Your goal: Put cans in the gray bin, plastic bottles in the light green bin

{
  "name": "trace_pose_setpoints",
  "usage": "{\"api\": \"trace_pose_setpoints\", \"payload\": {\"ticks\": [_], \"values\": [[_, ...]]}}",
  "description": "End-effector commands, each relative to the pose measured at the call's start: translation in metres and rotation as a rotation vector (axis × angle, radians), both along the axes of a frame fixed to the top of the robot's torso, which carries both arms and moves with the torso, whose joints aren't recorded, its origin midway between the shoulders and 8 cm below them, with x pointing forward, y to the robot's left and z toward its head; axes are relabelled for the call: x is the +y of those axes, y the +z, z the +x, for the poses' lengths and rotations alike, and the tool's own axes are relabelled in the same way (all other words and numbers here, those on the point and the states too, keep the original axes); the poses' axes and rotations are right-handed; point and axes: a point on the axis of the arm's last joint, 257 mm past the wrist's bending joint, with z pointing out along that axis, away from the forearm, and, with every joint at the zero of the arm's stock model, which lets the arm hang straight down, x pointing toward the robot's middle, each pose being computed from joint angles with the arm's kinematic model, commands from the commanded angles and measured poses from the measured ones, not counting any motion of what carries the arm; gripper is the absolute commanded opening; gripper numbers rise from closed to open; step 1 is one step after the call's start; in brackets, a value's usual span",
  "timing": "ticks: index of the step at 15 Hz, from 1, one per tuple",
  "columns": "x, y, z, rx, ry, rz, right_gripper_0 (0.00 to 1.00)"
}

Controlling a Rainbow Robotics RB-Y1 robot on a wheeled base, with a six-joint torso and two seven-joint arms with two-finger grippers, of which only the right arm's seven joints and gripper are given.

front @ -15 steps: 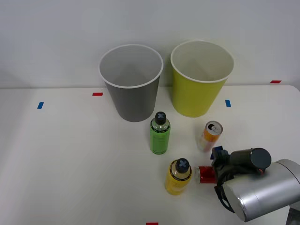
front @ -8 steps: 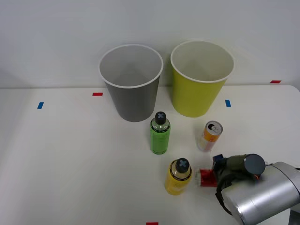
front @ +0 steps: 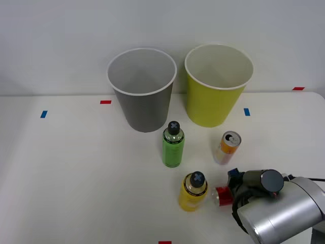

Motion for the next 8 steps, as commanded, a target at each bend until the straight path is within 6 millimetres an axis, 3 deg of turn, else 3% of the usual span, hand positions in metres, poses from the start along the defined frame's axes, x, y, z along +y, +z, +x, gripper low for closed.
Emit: {"api": "trace_pose_setpoints", "payload": {"ticks": [1, 3, 8], "values": [[0.0050, -0.0015, -0.0025, -0.002, 0.041, -0.036, 0.54], [0.0037, -0.0048, -0.0071, -0.002, 0.063, -0.077, 0.11], [0.0030, -0.0049, -0.0074, -0.016, 0.071, -0.091, 0.08]]}}
